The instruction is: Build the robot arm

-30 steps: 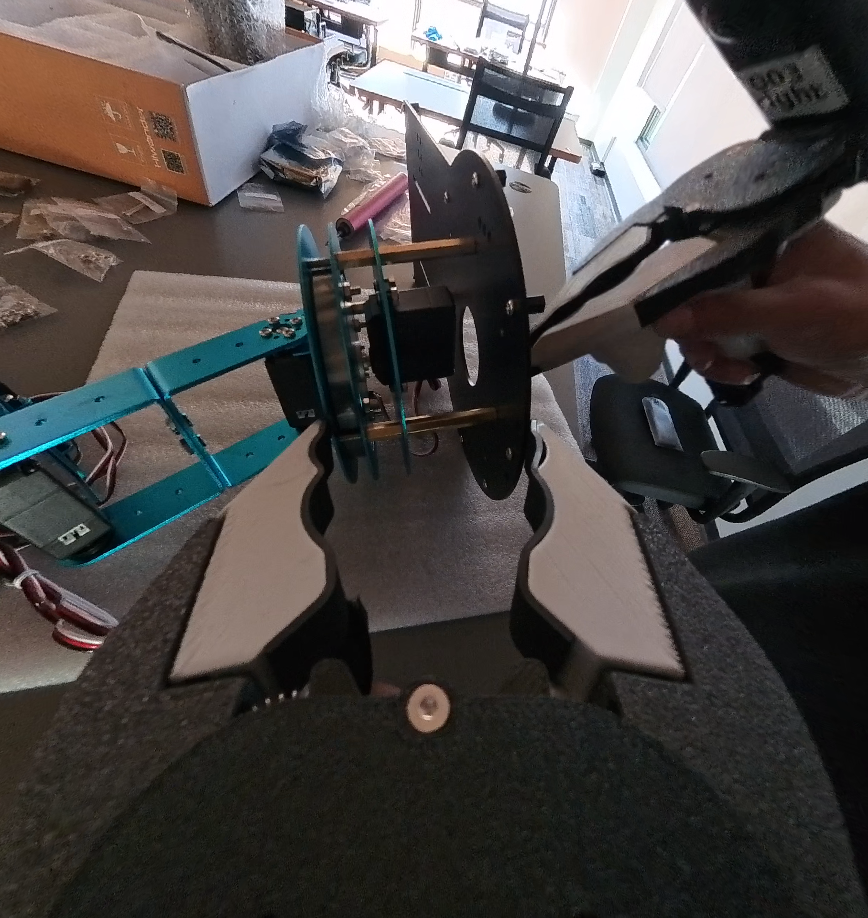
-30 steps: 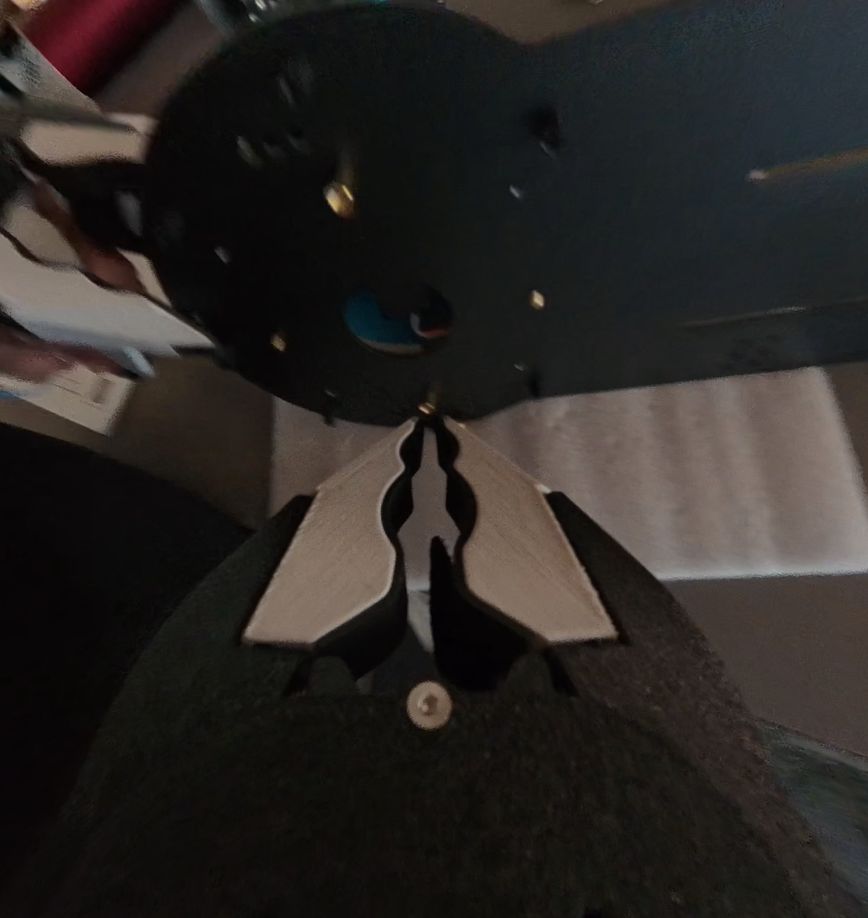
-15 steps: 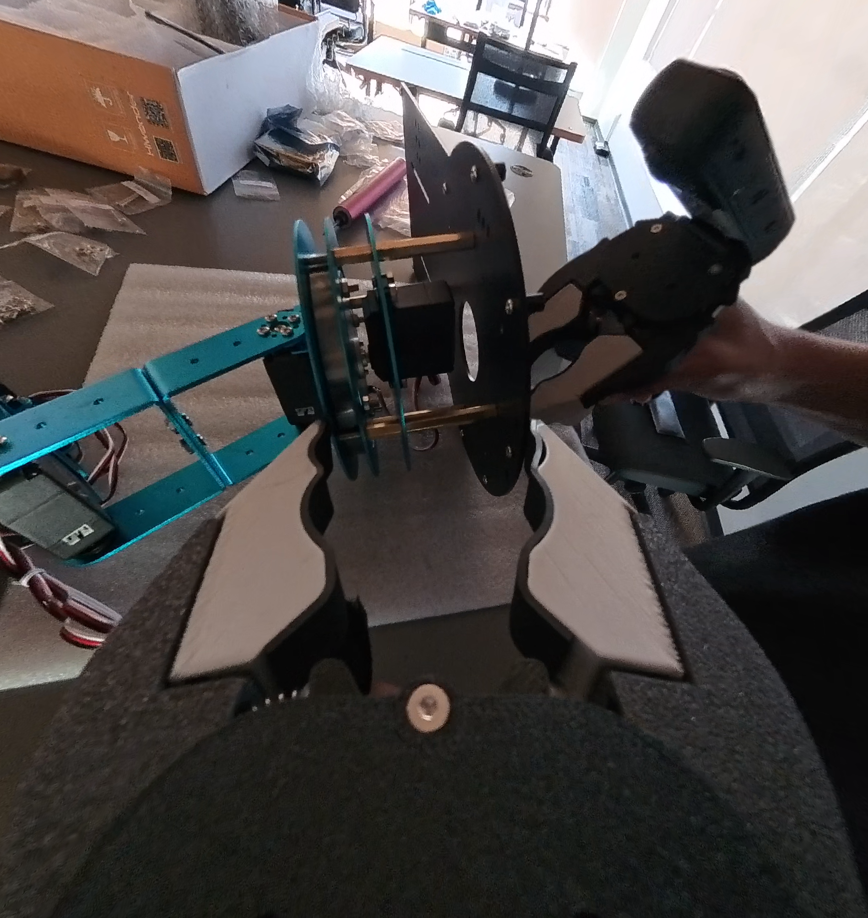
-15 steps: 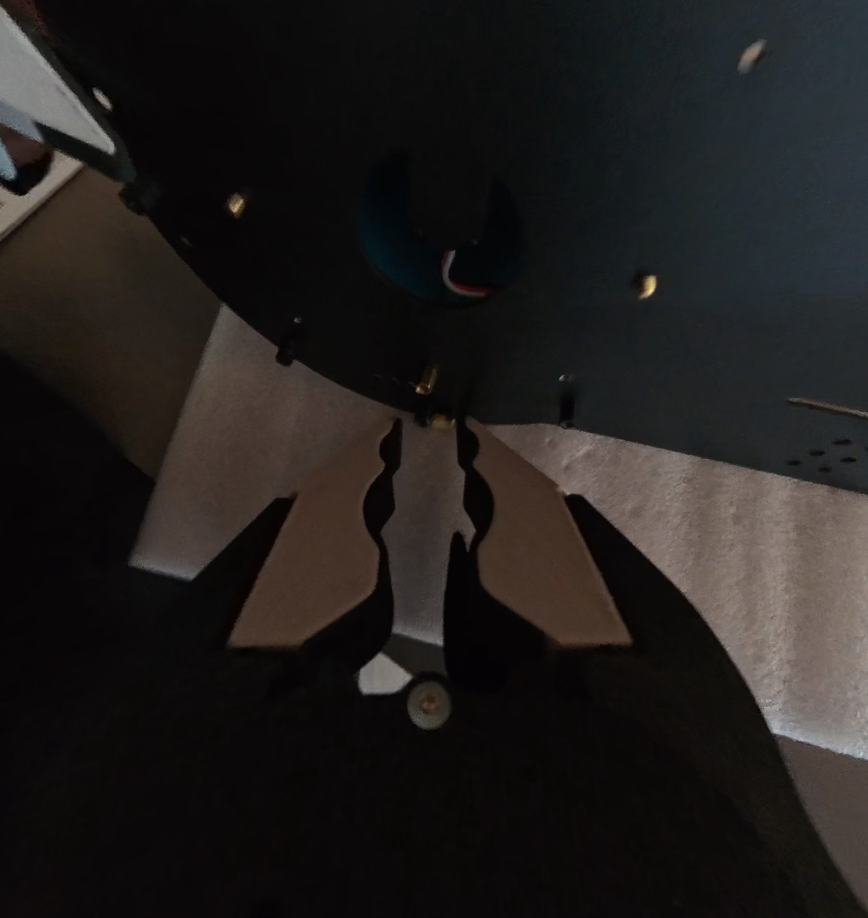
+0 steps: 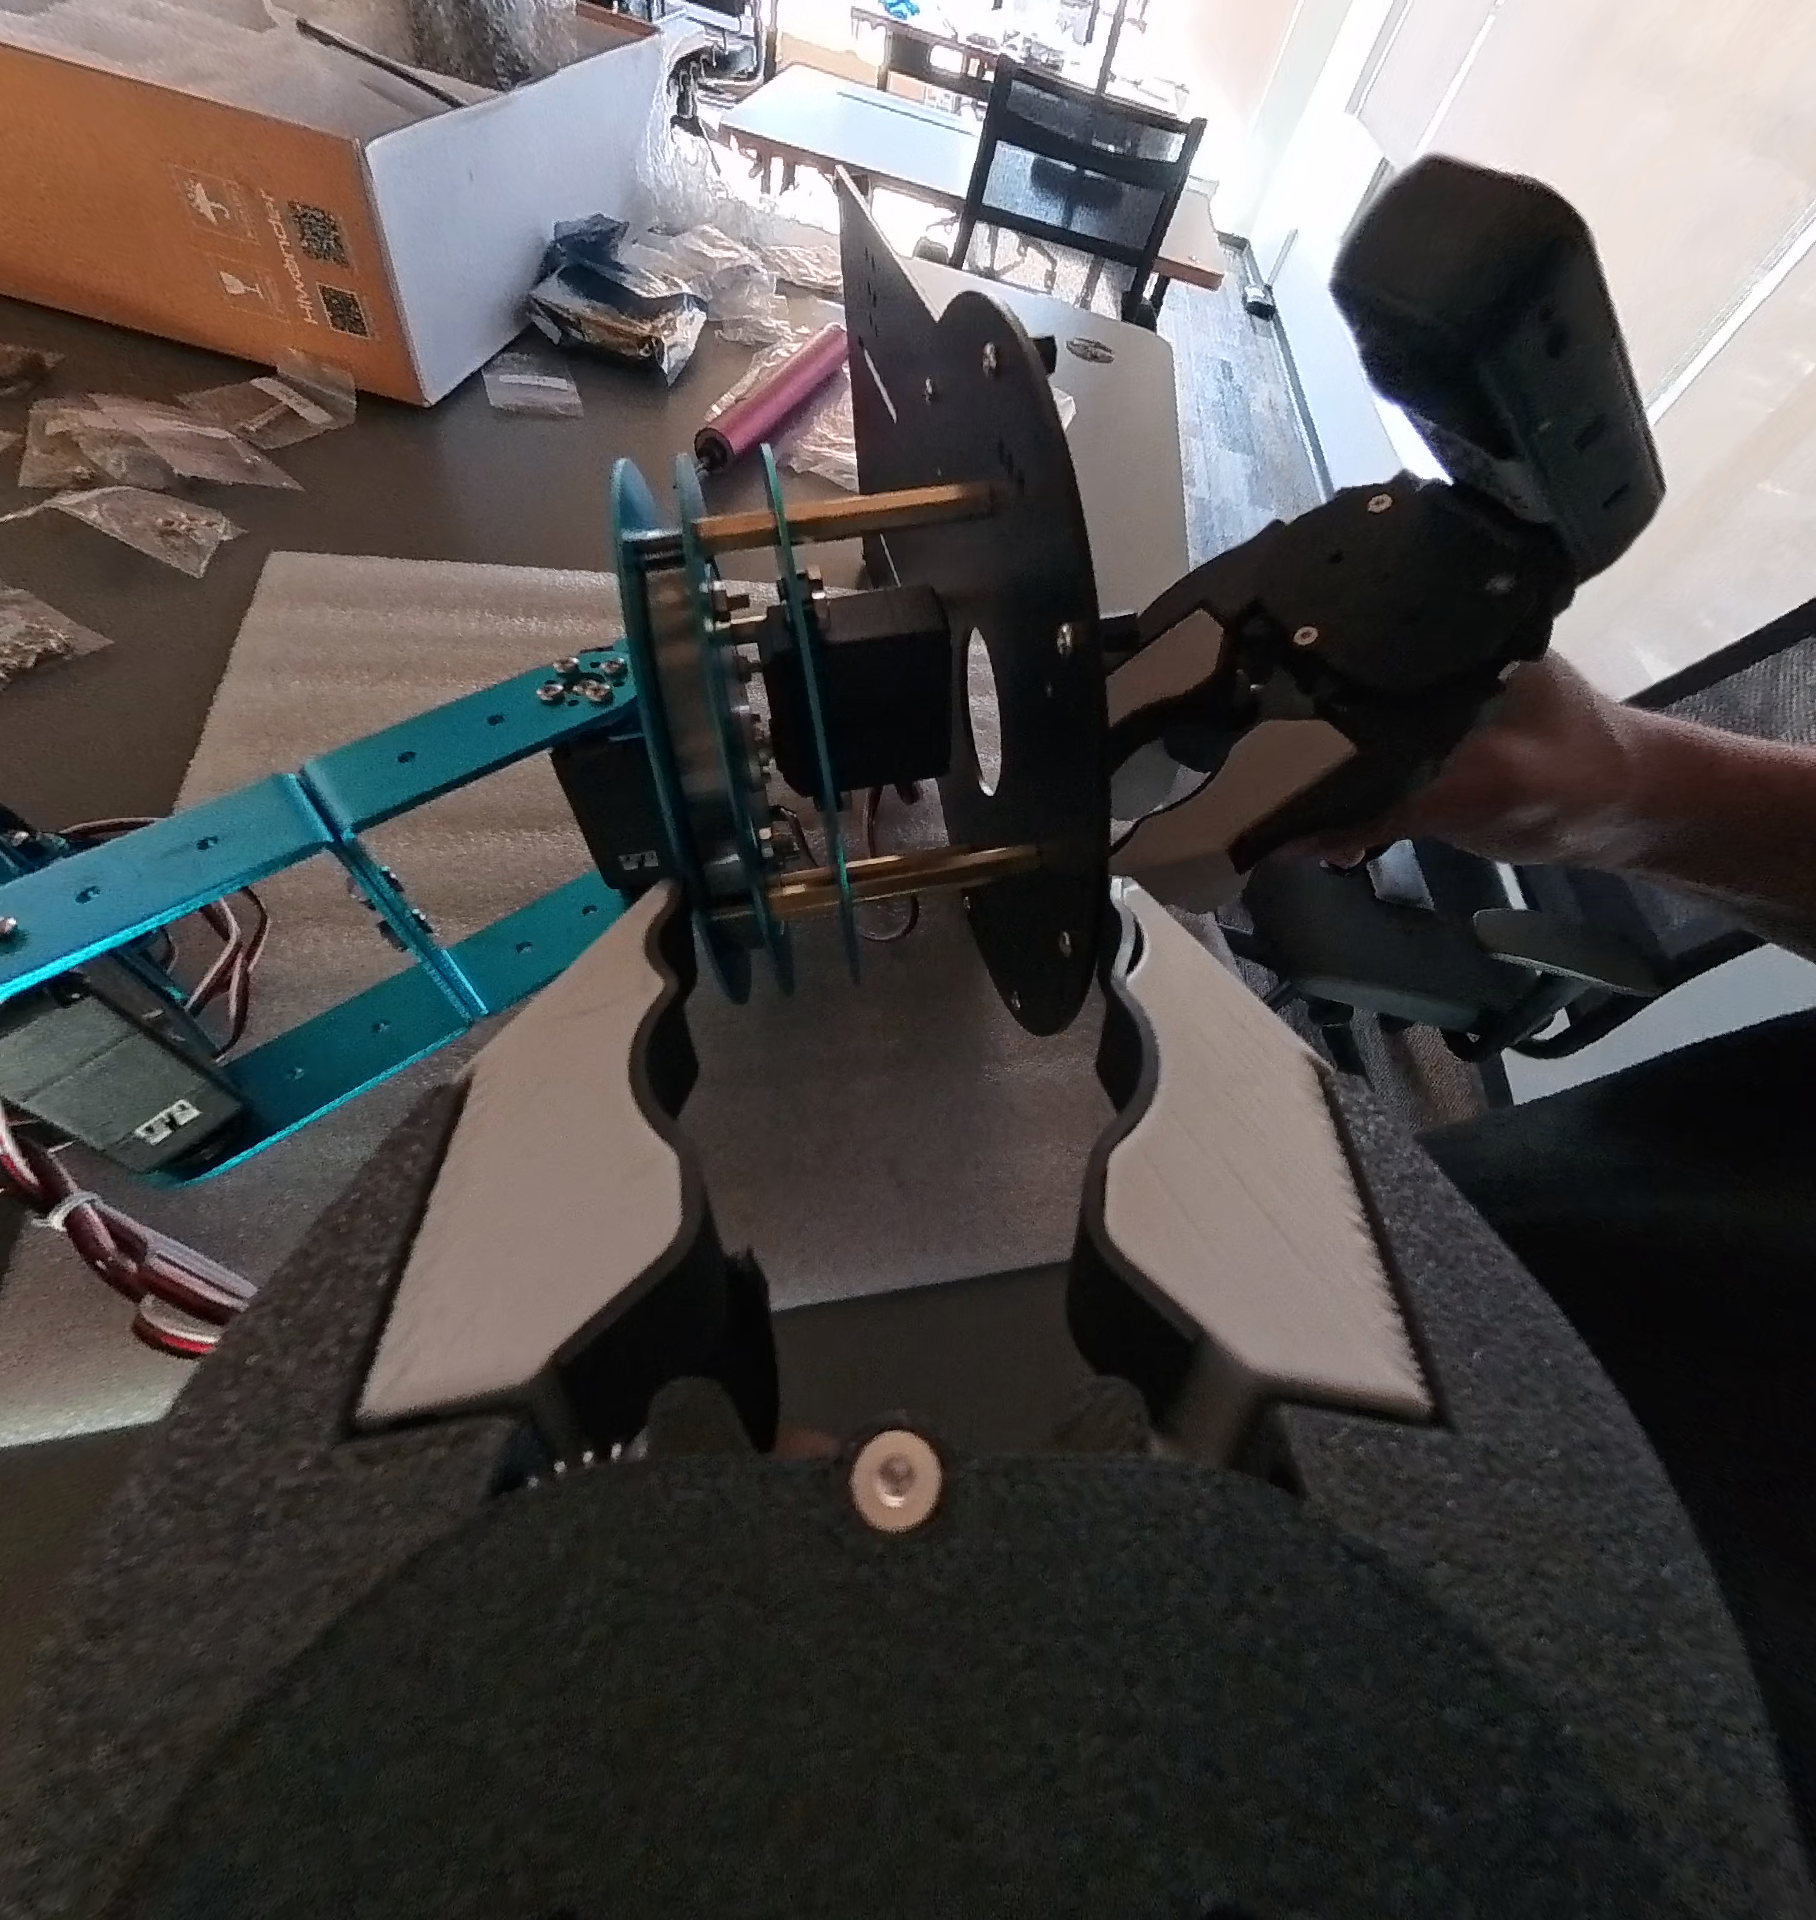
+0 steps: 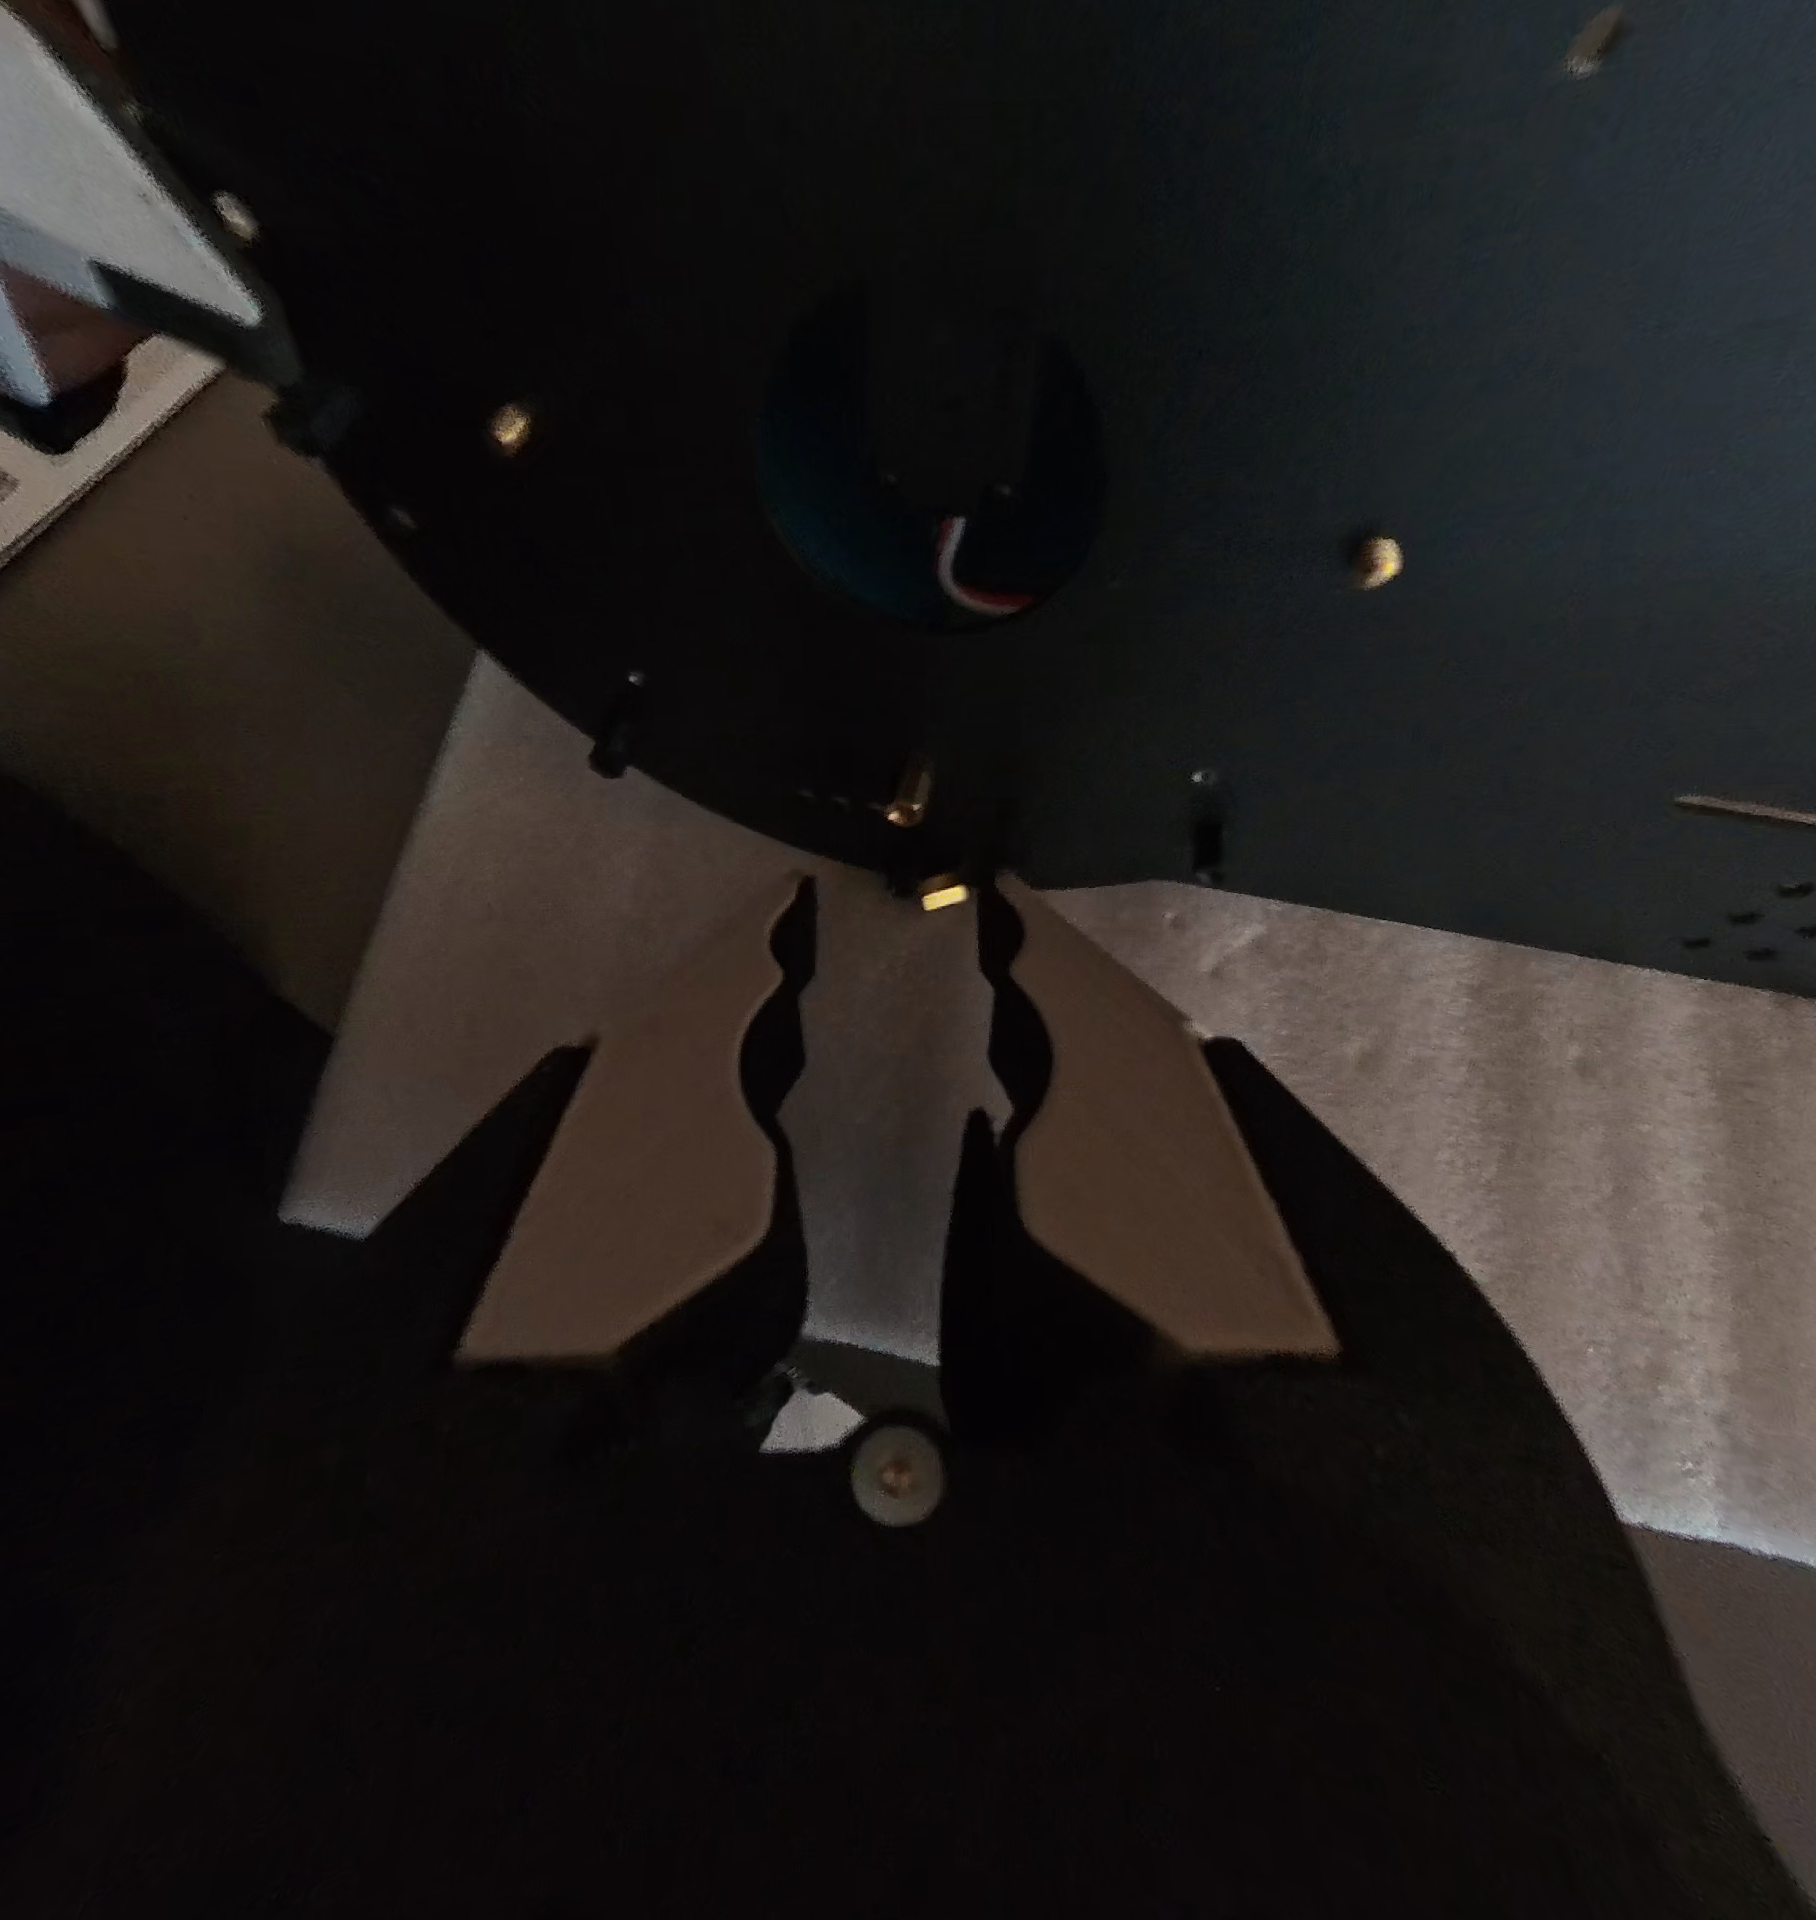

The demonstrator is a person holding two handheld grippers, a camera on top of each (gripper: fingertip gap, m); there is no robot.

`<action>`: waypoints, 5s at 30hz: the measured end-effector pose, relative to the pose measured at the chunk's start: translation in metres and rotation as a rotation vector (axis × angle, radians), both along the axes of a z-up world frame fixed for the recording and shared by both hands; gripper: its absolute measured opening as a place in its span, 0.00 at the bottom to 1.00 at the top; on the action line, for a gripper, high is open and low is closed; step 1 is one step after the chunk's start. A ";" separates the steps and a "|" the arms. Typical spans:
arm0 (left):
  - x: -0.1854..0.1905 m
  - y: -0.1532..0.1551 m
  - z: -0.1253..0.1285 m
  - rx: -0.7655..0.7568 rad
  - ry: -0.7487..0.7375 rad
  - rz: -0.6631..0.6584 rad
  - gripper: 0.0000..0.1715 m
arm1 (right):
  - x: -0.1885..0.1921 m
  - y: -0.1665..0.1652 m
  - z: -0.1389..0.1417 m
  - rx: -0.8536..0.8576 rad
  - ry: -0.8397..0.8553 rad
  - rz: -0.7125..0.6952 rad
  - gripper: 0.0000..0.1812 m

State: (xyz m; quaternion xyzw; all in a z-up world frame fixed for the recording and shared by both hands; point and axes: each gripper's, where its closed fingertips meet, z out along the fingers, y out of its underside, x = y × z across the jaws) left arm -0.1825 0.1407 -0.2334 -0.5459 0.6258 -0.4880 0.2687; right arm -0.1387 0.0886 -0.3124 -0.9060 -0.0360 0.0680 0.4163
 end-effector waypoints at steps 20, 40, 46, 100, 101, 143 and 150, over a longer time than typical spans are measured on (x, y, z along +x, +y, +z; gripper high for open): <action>0.000 0.000 0.000 0.005 -0.003 -0.013 0.45 | -0.006 -0.007 -0.003 -0.025 0.023 0.009 0.12; -0.001 0.000 -0.001 0.017 -0.003 -0.032 0.45 | -0.038 -0.027 0.004 -0.031 0.007 0.175 0.08; -0.002 0.000 -0.001 0.023 0.001 -0.037 0.45 | -0.034 -0.025 -0.001 -0.010 -0.059 0.361 0.09; -0.001 0.000 -0.001 0.011 -0.036 -0.032 0.45 | -0.039 0.019 0.072 -0.046 -0.289 -0.093 0.03; -0.001 0.000 -0.001 0.011 -0.037 -0.030 0.45 | -0.039 0.019 0.071 -0.057 -0.292 -0.094 0.03; -0.001 0.000 0.000 0.000 -0.052 -0.022 0.45 | -0.042 0.020 0.075 -0.113 0.640 -0.268 0.02; -0.002 0.000 -0.001 0.000 -0.051 -0.019 0.45 | -0.039 0.022 0.076 -0.072 0.721 -0.306 0.03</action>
